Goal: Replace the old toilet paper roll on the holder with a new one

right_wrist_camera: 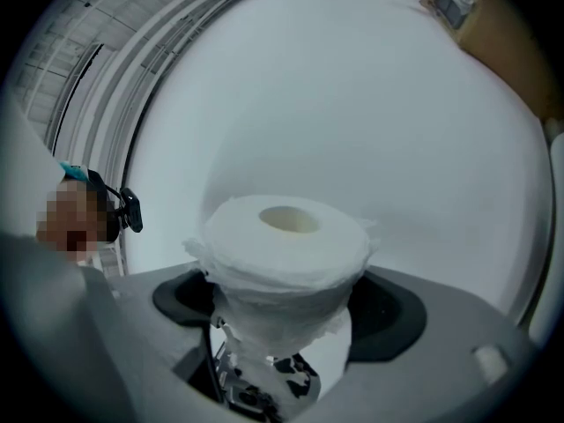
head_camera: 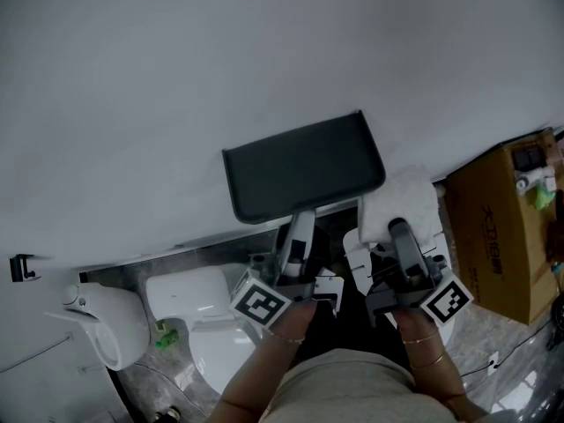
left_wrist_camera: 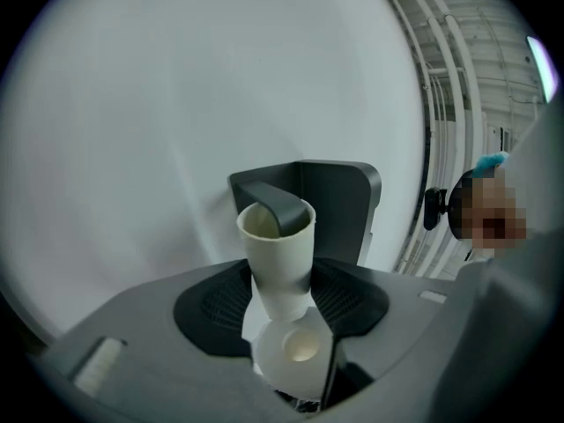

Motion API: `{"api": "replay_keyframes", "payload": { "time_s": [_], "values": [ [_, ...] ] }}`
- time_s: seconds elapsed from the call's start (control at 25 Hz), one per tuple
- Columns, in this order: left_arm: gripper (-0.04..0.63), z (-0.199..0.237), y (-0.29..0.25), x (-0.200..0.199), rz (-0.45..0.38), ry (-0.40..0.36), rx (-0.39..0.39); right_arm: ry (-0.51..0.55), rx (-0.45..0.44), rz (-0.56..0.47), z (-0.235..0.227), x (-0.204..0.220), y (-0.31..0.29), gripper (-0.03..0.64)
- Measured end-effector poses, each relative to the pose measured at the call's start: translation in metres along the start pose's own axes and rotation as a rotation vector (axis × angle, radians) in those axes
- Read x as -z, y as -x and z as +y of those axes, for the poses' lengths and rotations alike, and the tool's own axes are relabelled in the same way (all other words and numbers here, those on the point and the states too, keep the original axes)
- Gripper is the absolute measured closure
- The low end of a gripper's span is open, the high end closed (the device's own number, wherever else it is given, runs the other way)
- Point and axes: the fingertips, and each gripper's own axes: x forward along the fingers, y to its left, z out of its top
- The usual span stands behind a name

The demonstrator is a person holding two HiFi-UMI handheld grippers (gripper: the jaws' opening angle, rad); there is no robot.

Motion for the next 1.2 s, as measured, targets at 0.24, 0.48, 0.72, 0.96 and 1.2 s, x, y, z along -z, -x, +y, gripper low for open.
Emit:
{"api": "replay_keyframes", "payload": {
  "time_s": [0.24,0.48,0.72,0.96,1.2],
  "values": [
    [0.385,0.002,-0.001,0.000,0.015,-0.017,0.005,0.020,0.002,-0.009,0.000,-0.002,0.000,0.182],
    [0.385,0.005,-0.005,0.005,0.056,-0.062,-0.003,0.040,0.016,-0.027,-0.003,-0.007,0.005,0.182],
    [0.386,0.004,-0.027,0.036,0.088,-0.069,0.008,0.045,0.022,-0.056,-0.016,-0.039,0.017,0.182],
    [0.385,0.002,-0.032,0.041,0.111,-0.065,0.027,0.059,0.019,-0.073,-0.011,-0.043,0.019,0.182],
    [0.385,-0.004,-0.040,0.041,0.133,-0.064,0.051,0.072,0.008,-0.094,-0.002,-0.047,0.016,0.181]
  ]
}}
